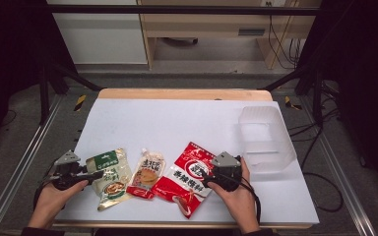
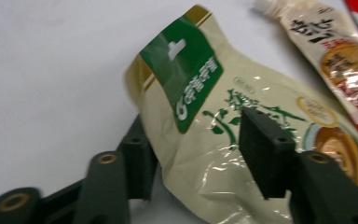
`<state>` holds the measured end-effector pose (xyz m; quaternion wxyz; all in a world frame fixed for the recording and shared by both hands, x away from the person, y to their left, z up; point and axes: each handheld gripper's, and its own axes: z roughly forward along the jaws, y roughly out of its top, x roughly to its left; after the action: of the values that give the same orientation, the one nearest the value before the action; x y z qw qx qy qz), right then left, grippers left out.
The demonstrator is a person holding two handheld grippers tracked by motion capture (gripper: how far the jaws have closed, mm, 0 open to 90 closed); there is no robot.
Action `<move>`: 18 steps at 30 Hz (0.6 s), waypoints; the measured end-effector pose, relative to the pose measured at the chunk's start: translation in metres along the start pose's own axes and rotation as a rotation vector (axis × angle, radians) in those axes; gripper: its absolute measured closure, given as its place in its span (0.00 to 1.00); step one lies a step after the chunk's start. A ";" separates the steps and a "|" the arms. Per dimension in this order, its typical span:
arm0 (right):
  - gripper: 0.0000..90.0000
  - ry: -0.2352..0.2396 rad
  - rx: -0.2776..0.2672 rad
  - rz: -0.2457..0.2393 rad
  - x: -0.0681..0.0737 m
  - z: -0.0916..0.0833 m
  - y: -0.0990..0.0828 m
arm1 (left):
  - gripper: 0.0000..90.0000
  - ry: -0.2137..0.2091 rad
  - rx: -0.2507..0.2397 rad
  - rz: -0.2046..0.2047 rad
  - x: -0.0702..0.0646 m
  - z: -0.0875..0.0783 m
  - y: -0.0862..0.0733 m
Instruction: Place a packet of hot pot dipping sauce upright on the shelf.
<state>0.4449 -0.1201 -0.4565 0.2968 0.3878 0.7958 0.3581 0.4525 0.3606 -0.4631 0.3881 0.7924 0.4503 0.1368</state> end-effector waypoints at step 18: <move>0.11 -0.003 0.006 -0.014 0.000 -0.001 0.000 | 1.00 0.029 0.034 0.080 -0.004 -0.011 0.003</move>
<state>0.4438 -0.1201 -0.4560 0.2992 0.3836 0.7991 0.3532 0.4460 0.3616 -0.4529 0.3622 0.8141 0.4262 0.1561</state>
